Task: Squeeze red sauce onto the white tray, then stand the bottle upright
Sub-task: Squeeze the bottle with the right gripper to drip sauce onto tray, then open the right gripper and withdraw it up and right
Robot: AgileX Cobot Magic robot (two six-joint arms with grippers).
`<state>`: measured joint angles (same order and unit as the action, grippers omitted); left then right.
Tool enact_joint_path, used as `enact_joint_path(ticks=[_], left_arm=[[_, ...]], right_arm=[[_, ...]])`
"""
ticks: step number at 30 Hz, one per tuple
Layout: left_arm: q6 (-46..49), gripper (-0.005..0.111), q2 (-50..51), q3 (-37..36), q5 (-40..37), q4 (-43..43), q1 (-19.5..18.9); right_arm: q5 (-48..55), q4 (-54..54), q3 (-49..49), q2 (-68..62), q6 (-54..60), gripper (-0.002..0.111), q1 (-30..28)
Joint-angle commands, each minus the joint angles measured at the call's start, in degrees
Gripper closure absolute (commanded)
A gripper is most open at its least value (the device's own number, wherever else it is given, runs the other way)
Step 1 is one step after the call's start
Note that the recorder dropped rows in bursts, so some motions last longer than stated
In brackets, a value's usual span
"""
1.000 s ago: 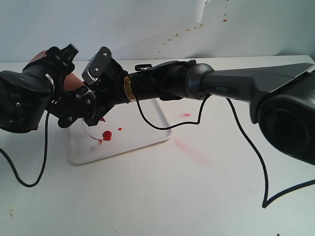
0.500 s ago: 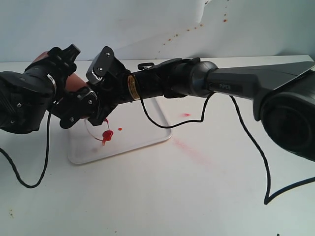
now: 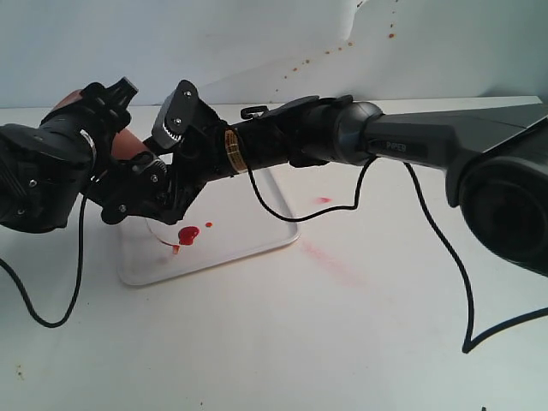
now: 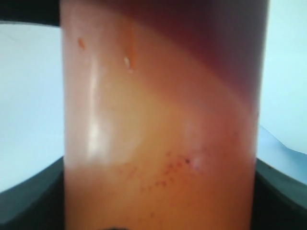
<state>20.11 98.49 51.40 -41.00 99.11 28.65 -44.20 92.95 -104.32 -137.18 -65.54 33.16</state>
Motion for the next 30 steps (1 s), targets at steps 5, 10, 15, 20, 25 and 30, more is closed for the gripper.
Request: enact_joint_path(ticks=[5, 10, 15, 20, 25, 30], left_arm=[[-0.52, 0.107, -0.54, 0.26, -1.01, 0.84, -0.05], [-0.52, 0.107, -0.54, 0.26, -1.01, 0.84, -0.05], [-0.63, 0.107, -0.54, 0.26, -1.01, 0.84, -0.05], [-0.63, 0.107, -0.54, 0.26, -1.01, 0.84, -0.05], [-0.63, 0.107, -0.54, 0.26, -1.01, 0.84, -0.05], [-0.63, 0.107, -0.54, 0.26, -1.01, 0.84, -0.05]], right_arm=[[2.16, 7.00, -0.40, 3.86, -7.92, 0.011, 0.00], [5.76, 7.00, -0.40, 4.24, -8.15, 0.011, 0.00], [11.98, 7.00, -0.40, 4.24, -11.23, 0.011, 0.00], [9.77, 7.00, -0.40, 4.24, -13.38, 0.018, -0.11], [-0.21, 7.00, -0.40, 4.24, -16.54, 0.020, -2.14], [-8.87, 7.00, -0.40, 4.24, -23.88, 0.026, -6.14]])
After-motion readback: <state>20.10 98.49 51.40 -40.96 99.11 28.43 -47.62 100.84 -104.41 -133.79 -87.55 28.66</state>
